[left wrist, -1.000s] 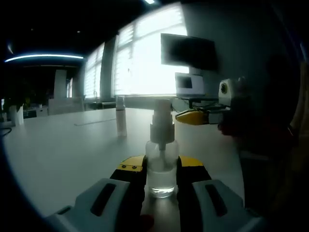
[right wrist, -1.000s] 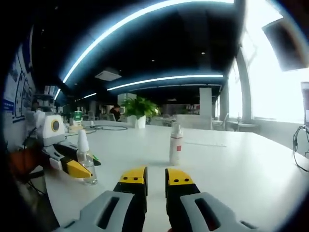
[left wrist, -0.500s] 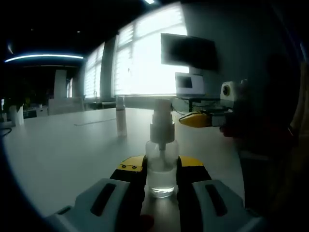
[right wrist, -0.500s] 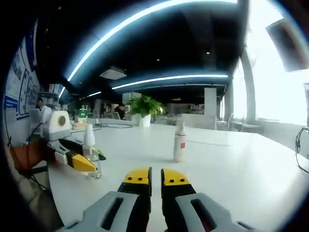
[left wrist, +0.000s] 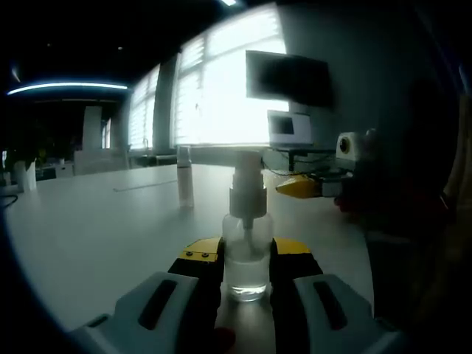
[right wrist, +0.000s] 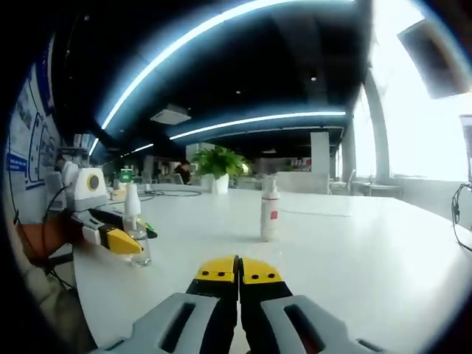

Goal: Clamp pump bottle remove cover press pump head put on cover

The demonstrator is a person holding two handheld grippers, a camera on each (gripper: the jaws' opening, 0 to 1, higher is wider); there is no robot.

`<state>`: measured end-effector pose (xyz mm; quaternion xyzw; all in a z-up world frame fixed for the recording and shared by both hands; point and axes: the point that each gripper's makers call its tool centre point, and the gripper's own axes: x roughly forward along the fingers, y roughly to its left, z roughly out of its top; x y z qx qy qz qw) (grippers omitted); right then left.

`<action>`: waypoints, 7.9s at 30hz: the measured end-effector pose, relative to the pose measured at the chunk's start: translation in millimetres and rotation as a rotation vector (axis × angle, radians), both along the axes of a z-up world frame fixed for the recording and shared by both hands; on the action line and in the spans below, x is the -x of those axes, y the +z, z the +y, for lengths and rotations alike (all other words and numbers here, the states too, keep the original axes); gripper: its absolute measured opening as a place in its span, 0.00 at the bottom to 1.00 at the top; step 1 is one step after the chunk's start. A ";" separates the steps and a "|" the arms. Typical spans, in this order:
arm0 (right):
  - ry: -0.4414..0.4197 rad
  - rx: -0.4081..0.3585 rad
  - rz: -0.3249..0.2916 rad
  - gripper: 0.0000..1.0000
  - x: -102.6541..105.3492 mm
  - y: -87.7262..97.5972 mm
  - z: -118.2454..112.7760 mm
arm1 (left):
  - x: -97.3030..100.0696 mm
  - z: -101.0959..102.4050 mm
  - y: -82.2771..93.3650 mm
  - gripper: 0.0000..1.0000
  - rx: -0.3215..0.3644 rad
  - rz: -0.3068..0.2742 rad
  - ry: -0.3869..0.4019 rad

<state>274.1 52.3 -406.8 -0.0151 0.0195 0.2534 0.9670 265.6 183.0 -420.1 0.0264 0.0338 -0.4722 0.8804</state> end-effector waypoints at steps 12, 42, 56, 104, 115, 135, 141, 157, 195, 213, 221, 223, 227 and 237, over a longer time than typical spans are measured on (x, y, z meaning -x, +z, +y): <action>0.060 0.057 0.003 0.00 4.2 -11.0 6.3 | 0.4 -0.2 -0.2 0.16 -0.001 0.001 0.001; 0.114 0.061 -0.016 0.00 7.8 -10.7 14.0 | 1.0 -0.1 -1.3 0.16 -0.011 -0.004 0.002; 0.123 0.077 -0.021 0.00 7.2 -11.5 13.8 | 1.0 0.0 -1.3 0.16 -0.010 -0.001 0.004; 0.101 0.093 -0.039 0.00 8.4 -9.7 15.1 | 0.9 0.6 -1.1 0.16 -0.013 -0.008 0.003; 0.098 0.087 -0.037 0.00 6.3 -10.7 11.5 | 0.6 1.1 -1.1 0.16 -0.014 -0.008 0.004; 0.091 0.082 -0.026 0.00 5.4 -11.8 10.1 | 1.2 0.8 -1.2 0.16 -0.015 -0.009 0.002; 0.076 0.086 -0.026 0.00 3.4 -12.0 7.4 | 0.3 1.3 -1.6 0.16 -0.015 -0.009 0.002; 0.034 0.107 -0.014 0.00 1.4 -10.2 5.3 | 2.5 -0.1 -1.2 0.16 -0.015 -0.008 0.000; 0.116 0.244 0.066 0.00 8.8 43.7 39.1 | 5.8 -1.5 -0.3 0.16 -0.025 -0.023 -0.005; 0.185 0.393 0.076 0.00 4.1 63.4 52.9 | 6.1 -1.8 -1.0 0.16 -0.025 -0.020 -0.015; 0.236 0.477 0.075 0.00 4.1 68.8 63.4 | 7.2 -3.1 -1.1 0.16 -0.026 -0.016 -0.016; 0.249 0.490 0.080 0.00 4.9 69.8 65.6 | 7.4 -3.4 -1.1 0.16 -0.027 -0.017 -0.016; 0.262 0.519 0.071 0.00 5.9 75.7 68.9 | 8.2 -4.4 -1.0 0.16 -0.027 -0.016 -0.017; 0.314 0.624 0.052 0.00 6.6 88.1 79.4 | 5.5 -1.7 -2.0 0.16 -0.036 -0.026 -0.014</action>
